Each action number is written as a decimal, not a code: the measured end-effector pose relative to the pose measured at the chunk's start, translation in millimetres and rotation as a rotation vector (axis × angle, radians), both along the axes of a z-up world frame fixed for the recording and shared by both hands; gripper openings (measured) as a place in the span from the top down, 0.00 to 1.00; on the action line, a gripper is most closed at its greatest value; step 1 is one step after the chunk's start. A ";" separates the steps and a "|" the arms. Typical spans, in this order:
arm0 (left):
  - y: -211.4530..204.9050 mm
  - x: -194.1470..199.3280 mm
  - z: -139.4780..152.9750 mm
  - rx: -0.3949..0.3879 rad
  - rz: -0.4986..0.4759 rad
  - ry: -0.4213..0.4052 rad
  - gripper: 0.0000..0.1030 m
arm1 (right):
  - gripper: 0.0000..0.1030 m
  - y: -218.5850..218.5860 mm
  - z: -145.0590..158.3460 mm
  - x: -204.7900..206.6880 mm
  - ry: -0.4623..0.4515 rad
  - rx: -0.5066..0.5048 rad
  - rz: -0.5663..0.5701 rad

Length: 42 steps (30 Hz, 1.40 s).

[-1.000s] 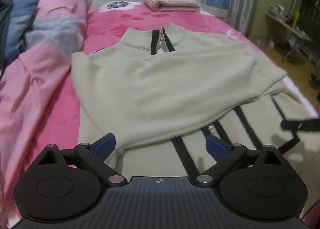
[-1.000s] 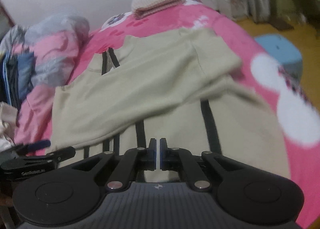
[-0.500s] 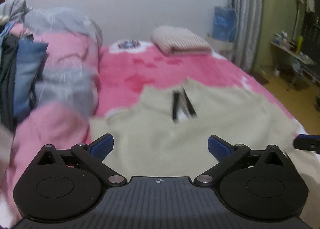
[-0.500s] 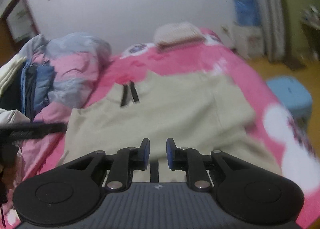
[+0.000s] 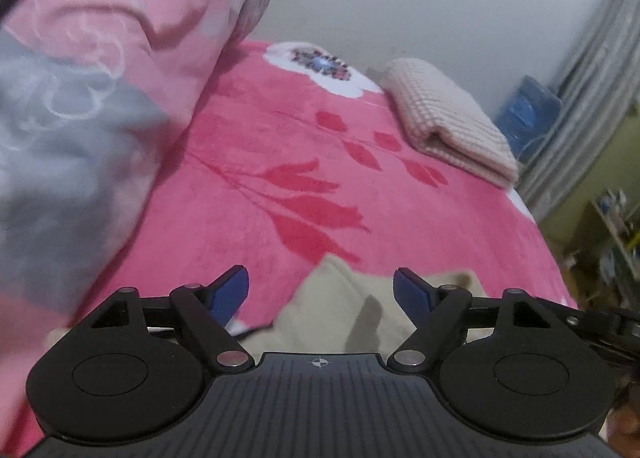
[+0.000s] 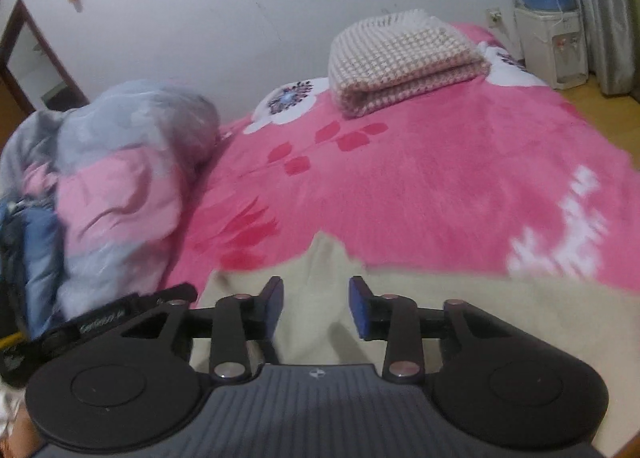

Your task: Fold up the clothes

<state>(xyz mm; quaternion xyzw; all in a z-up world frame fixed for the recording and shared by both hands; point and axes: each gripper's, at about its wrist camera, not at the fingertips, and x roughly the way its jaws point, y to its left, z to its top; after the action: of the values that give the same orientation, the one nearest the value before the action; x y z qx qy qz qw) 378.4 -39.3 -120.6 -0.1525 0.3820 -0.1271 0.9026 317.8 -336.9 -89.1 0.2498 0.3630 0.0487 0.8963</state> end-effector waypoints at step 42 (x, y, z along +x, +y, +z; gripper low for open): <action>29.9 -195.7 19.4 0.002 -0.431 0.008 0.41 | 0.68 39.5 -17.3 -175.6 -0.059 -0.321 0.338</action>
<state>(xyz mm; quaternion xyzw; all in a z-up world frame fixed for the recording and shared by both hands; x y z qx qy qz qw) 182.7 -9.5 -101.2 -0.0670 0.4093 -0.3163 0.8532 142.3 -297.4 -106.4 0.0380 0.3765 0.1471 0.9139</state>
